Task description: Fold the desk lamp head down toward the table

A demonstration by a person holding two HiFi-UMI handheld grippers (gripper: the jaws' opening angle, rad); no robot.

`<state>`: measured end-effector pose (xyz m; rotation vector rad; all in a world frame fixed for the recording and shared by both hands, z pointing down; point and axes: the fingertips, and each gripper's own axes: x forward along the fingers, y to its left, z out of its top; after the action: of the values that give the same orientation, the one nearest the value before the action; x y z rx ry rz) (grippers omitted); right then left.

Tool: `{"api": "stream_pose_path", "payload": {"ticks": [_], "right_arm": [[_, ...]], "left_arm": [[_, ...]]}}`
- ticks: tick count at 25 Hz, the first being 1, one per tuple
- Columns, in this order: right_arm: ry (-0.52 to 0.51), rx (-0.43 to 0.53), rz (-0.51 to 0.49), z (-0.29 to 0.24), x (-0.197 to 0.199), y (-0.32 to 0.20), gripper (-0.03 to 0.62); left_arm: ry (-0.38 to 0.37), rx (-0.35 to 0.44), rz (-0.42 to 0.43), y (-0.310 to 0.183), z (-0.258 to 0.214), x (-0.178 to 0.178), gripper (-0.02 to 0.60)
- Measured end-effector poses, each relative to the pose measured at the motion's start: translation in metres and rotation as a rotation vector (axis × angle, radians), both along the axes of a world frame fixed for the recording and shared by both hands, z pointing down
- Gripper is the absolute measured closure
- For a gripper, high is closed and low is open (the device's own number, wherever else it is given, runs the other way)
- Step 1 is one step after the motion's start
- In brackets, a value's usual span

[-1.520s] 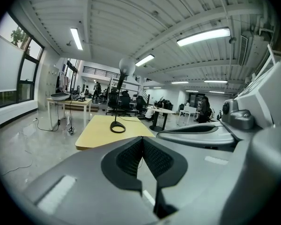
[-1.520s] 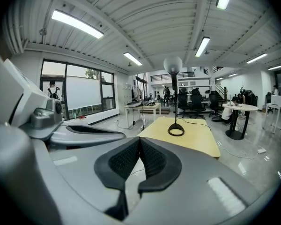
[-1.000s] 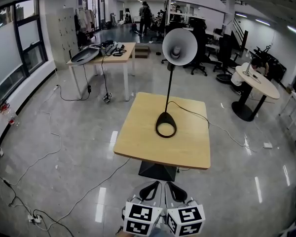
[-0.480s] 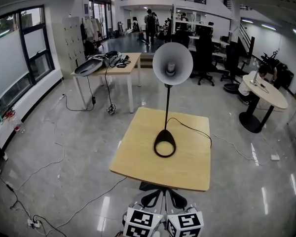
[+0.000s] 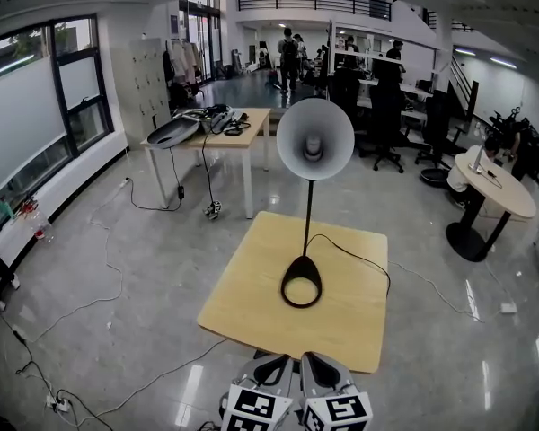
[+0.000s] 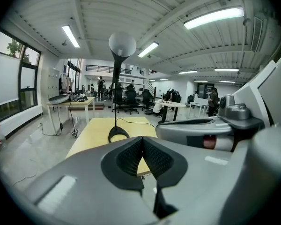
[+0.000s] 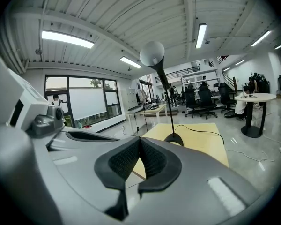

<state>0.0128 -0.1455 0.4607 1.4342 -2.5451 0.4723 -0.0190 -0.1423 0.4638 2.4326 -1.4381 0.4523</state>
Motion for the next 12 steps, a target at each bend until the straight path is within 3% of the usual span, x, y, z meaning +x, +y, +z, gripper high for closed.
{"api": "stream_pose_path", "payload": {"ticks": [6,12], "right_arm": [[0.013,-0.001,-0.011,0.002,0.002,-0.001,0.589],[0.018,0.015,0.034,-0.001,0.011,-0.008,0.589]], "left_arm": [[0.011,0.011,-0.010,-0.004,-0.003,0.003,0.566],[0.018,0.020,0.045,-0.010,-0.003,0.014,0.566]]}}
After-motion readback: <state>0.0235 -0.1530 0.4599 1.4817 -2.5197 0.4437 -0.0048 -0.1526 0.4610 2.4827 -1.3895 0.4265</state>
